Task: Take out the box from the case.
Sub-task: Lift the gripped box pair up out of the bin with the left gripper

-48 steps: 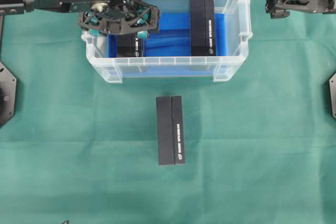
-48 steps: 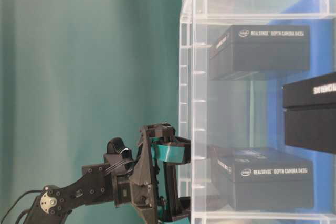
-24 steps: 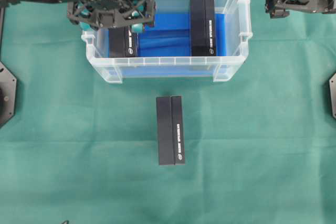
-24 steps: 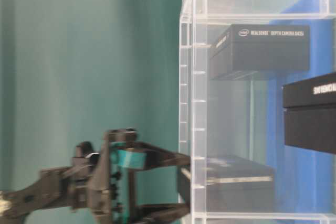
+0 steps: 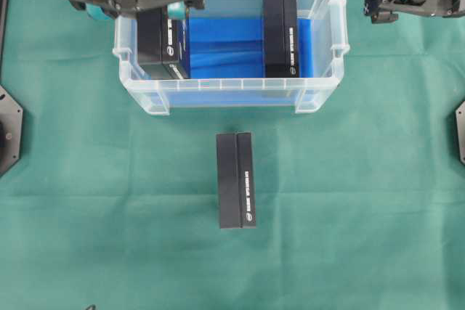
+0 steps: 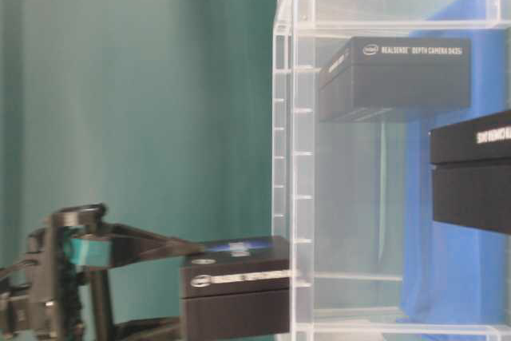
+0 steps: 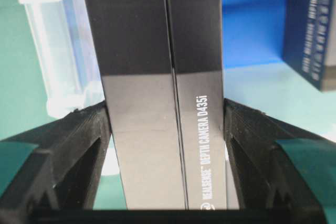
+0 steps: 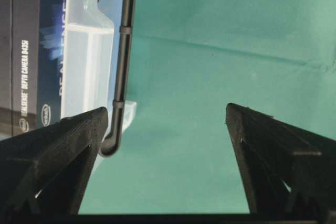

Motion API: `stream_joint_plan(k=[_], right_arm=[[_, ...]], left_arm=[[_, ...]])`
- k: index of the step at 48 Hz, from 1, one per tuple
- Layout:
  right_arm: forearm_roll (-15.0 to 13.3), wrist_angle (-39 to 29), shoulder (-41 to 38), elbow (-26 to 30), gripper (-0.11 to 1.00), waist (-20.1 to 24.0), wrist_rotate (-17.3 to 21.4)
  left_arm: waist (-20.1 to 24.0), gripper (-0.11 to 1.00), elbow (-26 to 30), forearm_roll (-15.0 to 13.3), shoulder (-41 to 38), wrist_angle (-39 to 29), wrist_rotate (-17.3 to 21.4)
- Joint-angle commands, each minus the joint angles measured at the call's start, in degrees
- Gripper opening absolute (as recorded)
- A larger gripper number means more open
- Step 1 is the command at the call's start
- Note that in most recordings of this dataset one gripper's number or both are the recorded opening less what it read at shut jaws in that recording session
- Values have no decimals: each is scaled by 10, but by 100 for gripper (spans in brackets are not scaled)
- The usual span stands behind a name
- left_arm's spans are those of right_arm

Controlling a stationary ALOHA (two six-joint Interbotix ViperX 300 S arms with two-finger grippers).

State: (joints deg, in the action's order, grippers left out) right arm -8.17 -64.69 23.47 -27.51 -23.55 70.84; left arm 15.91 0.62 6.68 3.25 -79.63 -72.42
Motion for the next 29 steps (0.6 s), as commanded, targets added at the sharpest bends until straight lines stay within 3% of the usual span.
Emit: stream_joint_plan(k=[1, 18, 29], right_arm=[[-2, 3, 3, 16, 92, 0, 1], [-2, 4, 3, 19, 92, 0, 1], [-2, 4, 4, 19, 92, 0, 1]], left_arm=[[0, 62, 38, 1, 23, -15, 1], [-3, 62, 117, 1, 23, -85, 3], [-3, 62, 136, 2, 18, -99, 11]])
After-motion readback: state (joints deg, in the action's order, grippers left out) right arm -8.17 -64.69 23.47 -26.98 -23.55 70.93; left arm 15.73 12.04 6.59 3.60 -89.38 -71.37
